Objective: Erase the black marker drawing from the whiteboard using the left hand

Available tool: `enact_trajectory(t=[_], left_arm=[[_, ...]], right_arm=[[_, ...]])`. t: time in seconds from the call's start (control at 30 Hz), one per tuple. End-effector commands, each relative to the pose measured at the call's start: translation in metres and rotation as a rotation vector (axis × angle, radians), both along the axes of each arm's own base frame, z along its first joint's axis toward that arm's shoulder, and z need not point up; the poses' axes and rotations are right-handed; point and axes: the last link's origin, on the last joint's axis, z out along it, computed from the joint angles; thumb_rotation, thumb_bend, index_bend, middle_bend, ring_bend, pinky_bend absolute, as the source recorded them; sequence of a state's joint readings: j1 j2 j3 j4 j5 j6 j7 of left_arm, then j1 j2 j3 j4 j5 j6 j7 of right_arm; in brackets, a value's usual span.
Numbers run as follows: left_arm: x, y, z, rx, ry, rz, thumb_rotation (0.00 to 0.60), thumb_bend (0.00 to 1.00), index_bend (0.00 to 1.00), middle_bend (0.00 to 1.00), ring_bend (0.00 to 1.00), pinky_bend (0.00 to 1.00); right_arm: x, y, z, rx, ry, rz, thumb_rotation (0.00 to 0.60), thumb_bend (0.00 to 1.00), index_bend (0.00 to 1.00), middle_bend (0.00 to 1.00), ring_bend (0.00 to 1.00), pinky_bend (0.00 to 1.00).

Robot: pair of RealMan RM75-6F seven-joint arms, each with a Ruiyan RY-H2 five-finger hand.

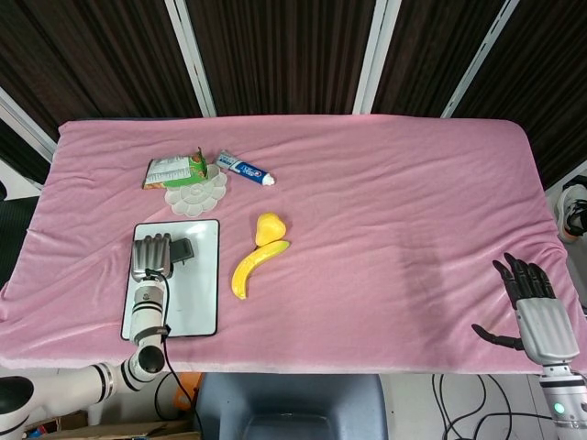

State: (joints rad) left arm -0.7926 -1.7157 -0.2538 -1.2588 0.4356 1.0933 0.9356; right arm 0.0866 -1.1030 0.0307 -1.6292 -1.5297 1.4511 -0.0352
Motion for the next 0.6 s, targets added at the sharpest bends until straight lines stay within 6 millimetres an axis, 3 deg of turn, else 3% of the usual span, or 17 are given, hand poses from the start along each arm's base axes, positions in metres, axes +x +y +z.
enact_trajectory(t=[0.03,0.43,0.6], left_arm=[[0.004,-0.006,-0.002,-0.015,-0.001,-0.016,0.6,0.69,0.67,0.77,0.62,0.55],[0.003,-0.055,0.017,-0.116,-0.028,-0.061,0.6,0.69,0.67,0.77,0.62,0.55],[0.012,-0.074,0.043,-0.071,-0.057,-0.142,0.6,0.7,0.67,0.77,0.62,0.55]], right_arm=[[0.0,0.0,0.001,-0.001,-0.001,0.001,0.6,0.27,0.0,0.0,0.0,0.0],[0.0,0.0,0.0,-0.003,0.005,0.001,0.6,0.27,0.0,0.0,0.0,0.0],[0.0,0.001,-0.003,0.005,0.013,0.002,0.6,0.27,0.0,0.0,0.0,0.0]])
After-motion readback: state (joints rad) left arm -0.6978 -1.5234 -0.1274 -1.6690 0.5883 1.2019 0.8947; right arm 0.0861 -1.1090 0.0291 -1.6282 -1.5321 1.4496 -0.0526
